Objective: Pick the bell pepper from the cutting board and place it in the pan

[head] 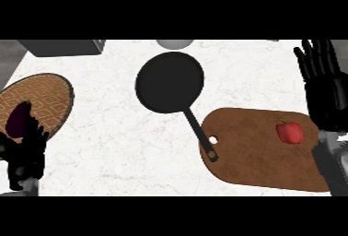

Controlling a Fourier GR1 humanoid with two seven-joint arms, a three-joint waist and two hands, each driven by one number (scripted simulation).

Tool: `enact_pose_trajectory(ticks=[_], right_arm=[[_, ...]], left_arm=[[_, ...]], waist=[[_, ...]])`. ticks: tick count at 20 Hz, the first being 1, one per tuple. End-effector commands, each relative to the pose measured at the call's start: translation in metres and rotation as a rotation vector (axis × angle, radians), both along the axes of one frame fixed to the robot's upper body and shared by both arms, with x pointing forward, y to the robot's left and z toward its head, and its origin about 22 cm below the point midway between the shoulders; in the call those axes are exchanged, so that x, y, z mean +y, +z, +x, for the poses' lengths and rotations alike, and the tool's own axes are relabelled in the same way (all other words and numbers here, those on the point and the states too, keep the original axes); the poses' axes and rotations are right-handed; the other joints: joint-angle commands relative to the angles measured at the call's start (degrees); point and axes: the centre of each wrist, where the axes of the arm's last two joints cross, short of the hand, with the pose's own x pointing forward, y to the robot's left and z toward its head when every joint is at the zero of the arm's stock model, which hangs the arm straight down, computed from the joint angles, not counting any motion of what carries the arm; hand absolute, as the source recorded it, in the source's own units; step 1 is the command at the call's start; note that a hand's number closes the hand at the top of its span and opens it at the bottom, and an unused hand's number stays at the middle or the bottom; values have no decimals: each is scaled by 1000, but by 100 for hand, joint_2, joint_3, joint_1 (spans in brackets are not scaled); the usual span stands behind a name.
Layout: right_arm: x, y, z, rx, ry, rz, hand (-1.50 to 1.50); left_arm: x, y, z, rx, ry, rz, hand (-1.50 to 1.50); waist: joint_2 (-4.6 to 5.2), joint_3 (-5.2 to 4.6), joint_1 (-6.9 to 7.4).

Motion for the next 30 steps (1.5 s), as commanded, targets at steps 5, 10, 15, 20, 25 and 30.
enact_pose_trajectory(ticks=[5,10,15,20,25,30], right_arm=[[-14,25,-5,-75,476,-196,150],[-128,14,-29,-23,261,-397,-150],[-198,25,-52,-38,318,-598,-150],[-204,39,-48,-44,344,-789,-150],[-173,55,-37,40,393,-967,-150],[-145,57,-17,166,426,-1184,-150]], left_arm=[[-83,43,27,-368,-472,59,0],[-121,47,15,-449,-655,37,0],[-121,37,9,-453,-684,32,0],[-135,32,9,-460,-690,35,0],[-130,34,-4,-467,-711,32,0],[-134,37,9,-463,-722,18,0]], waist=[[110,-150,74],[139,-141,-25],[172,-150,134],[169,-163,221],[153,-169,273],[187,-170,374]])
